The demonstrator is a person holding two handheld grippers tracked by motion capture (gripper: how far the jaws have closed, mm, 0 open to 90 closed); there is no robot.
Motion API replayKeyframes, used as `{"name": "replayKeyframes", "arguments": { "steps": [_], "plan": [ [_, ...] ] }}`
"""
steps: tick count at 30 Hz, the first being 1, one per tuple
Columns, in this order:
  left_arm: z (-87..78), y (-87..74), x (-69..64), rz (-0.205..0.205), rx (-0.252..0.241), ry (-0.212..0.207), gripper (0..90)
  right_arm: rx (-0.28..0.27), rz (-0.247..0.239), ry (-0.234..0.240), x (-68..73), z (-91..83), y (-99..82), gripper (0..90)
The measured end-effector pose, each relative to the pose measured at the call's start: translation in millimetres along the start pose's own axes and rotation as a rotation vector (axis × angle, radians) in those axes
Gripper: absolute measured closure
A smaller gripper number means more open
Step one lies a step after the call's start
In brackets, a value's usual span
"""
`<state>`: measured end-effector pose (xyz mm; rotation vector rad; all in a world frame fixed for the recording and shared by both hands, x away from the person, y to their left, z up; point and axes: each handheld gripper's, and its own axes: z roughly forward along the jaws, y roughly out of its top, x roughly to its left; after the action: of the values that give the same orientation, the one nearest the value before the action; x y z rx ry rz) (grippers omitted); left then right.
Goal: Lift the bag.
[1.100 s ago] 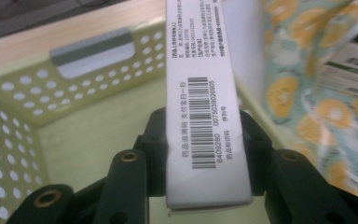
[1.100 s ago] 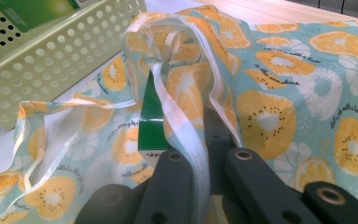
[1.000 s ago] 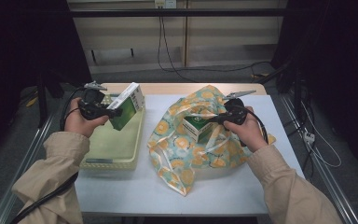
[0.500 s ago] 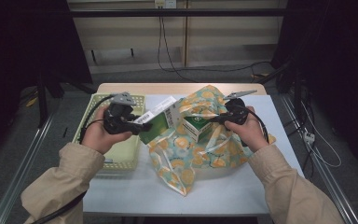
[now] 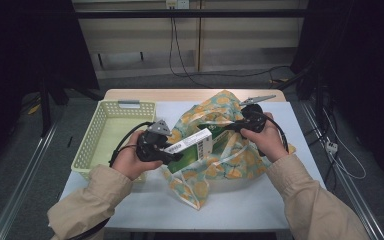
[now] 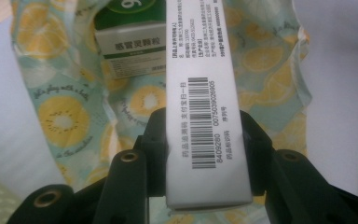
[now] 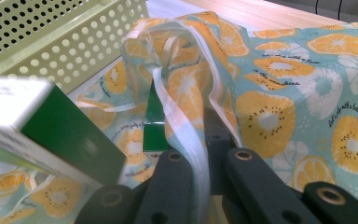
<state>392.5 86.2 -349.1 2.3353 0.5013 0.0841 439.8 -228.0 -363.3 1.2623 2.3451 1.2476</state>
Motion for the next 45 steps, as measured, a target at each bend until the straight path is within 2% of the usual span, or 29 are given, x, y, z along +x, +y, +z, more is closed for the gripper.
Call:
{"name": "replayKeyframes", "arguments": {
  "steps": [3, 5, 9, 15, 19, 24, 27, 31, 32, 33, 34, 35, 36, 37, 39, 42, 45],
  "plan": [
    [16.0, 3.0, -2.3, 0.001, 0.010, 0.000, 62.7, -0.001, -0.003, -0.003, 2.1, -2.1, 2.9, 90.0],
    [26.6, 6.0, -3.2, -0.005, 0.006, -0.018, 62.7, -0.004, -0.013, -0.006, 3.9, -4.4, 5.7, 90.0],
    [47.8, 15.5, -7.4, 0.020, 0.016, -0.027, 62.6, -0.008, -0.016, -0.009, 4.5, -9.2, 9.7, 90.0],
    [78.1, 27.3, -8.2, 0.004, 0.011, -0.028, 62.6, -0.014, -0.018, -0.010, 4.6, -12.6, 12.8, 90.0],
    [93.3, 33.7, -6.3, 0.014, 0.027, -0.022, 62.6, -0.012, -0.020, -0.007, 4.3, -13.0, 12.6, 90.0],
    [107.0, 45.1, -7.7, 0.009, 0.011, -0.004, 62.6, -0.016, -0.016, -0.007, 2.1, -12.3, 12.3, 90.0],
    [116.1, 53.7, -10.0, -0.001, -0.008, -0.010, 62.5, -0.016, -0.015, -0.007, 1.4, -11.5, 12.2, 90.0],
    [131.0, 65.4, -14.4, 0.011, -0.021, -0.010, 62.3, -0.017, -0.013, -0.010, 0.7, -11.7, 12.2, 90.0],
    [133.1, 68.5, -16.5, 0.013, -0.011, 0.020, 62.3, -0.018, -0.013, -0.009, 0.4, -12.2, 12.1, 90.0],
    [135.7, 70.7, -17.3, 0.005, -0.014, 0.026, 62.2, -0.019, -0.014, -0.010, 0.2, -12.6, 12.0, 90.0],
    [139.6, 72.1, -16.1, -0.002, -0.043, -0.012, 61.9, -0.020, -0.015, -0.008, -0.1, -12.9, 11.8, 90.0],
    [142.0, 73.5, -16.6, -0.004, -0.053, -0.020, 61.1, -0.020, -0.012, -0.009, -0.3, -13.1, 11.3, 90.0],
    [143.5, 74.5, -17.3, -0.007, -0.058, -0.028, 59.4, -0.020, -0.008, -0.011, -0.6, -13.4, 10.6, 90.0],
    [143.7, 75.2, -17.9, -0.019, -0.053, -0.031, 53.7, -0.021, -0.009, -0.009, -1.4, -13.4, 9.8, 90.0],
    [137.9, 74.9, -18.0, -0.014, -0.037, -0.011, 34.1, -0.020, -0.007, -0.005, -2.1, -13.5, 8.1, 90.0],
    [119.5, 67.5, -14.2, -0.029, -0.039, 0.000, 28.5, -0.017, -0.003, -0.002, -3.7, -12.1, 5.1, 90.0],
    [96.1, 54.4, -10.5, -0.053, -0.045, 0.037, 19.5, -0.012, -0.002, 0.001, -3.4, -9.6, 2.4, 90.0]
  ]
}}
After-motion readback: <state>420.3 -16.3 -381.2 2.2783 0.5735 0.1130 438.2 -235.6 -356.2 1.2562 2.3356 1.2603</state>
